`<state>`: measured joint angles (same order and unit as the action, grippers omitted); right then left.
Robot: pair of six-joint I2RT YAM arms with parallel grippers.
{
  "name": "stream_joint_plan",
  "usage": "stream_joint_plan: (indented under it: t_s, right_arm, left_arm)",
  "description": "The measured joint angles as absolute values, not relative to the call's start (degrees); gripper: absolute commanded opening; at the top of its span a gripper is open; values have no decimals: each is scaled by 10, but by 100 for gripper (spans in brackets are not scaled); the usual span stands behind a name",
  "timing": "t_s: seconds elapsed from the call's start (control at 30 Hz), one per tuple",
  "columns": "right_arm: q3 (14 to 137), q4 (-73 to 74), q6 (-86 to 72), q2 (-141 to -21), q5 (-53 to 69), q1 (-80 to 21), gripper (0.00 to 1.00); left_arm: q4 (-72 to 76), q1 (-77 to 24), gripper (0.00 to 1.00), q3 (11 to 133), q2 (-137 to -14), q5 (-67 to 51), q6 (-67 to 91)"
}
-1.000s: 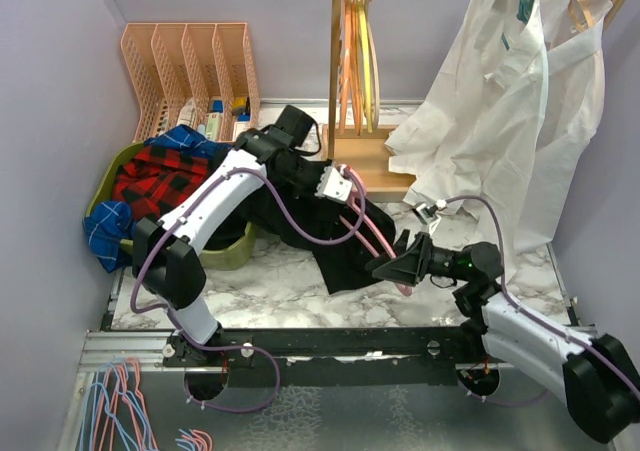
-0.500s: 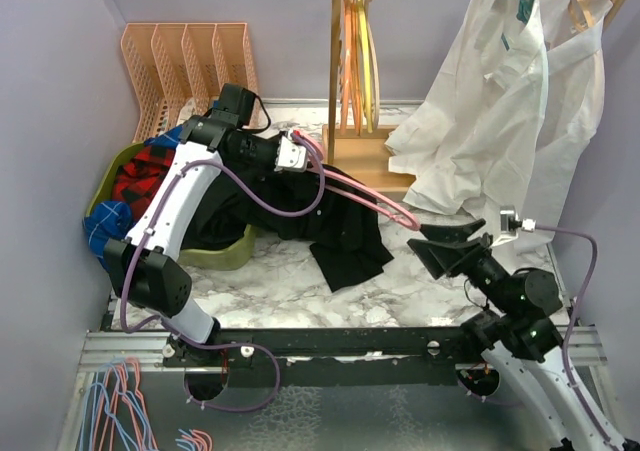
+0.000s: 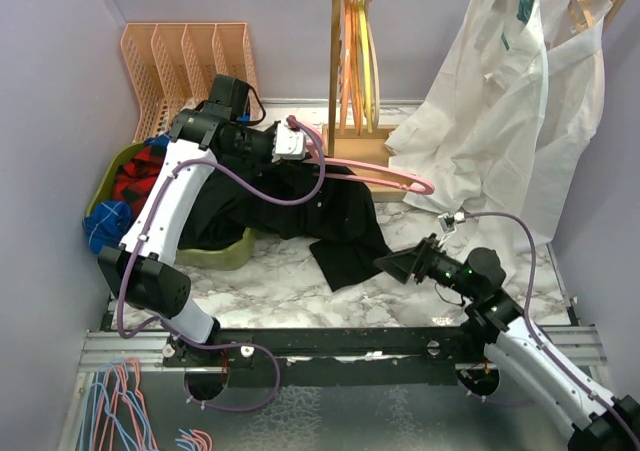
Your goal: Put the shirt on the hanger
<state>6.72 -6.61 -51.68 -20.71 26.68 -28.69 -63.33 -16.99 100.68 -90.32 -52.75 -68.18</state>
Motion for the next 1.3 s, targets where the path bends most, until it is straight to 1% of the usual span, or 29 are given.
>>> stream_joint_plan:
  t_s: [0.1, 0.3, 0.5, 0.73, 0.77, 0.8, 0.83, 0.87, 0.97, 1.0, 1.13, 1.23, 1.3]
  right_arm:
    - [73, -131, -517, -274, 259, -288, 84]
    - [93, -287, -527, -468, 250, -297, 84]
    - [106, -378, -528, -563, 231, -305, 82]
    - [131, -475, -543, -655, 229, -310, 73]
    - [134, -485, -544, -667, 229, -312, 71]
    - [138, -497, -546, -683, 228, -315, 65]
    - [142, -507, -547, -696, 228, -317, 56]
    - [144, -515, -548, -708, 228, -319, 44]
    - [153, -546, -550, -750, 228, -322, 4]
    - [154, -554, -554, -760, 228, -322, 1]
    - [154, -570, -560, -775, 218, -323, 1]
    - [134, -560, -564, -740, 181, -322, 1]
    - [125, -505, -561, -676, 148, -317, 1]
  left_arm:
    - [-639, -169, 0, 1008, -901, -528, -672]
    - [-639, -169, 0, 1008, -895, -529, -657]
    - [-640, -169, 0, 1007, -881, -529, -644]
    - [-640, -169, 0, 1002, -875, -529, -638]
    - [-640, -169, 0, 1000, -875, -529, -637]
    - [-640, -169, 0, 999, -875, -529, -637]
    - [-640, -169, 0, 998, -875, -529, -637]
    - [-640, -169, 0, 997, -875, -529, -637]
    - [-640, -169, 0, 996, -875, -528, -636]
    - [-640, -169, 0, 996, -875, -527, -636]
    - [-640, -170, 0, 993, -872, -516, -640]
    - [-642, -170, 0, 993, -869, -488, -660]
    - [-649, -170, 0, 993, -867, -463, -682]
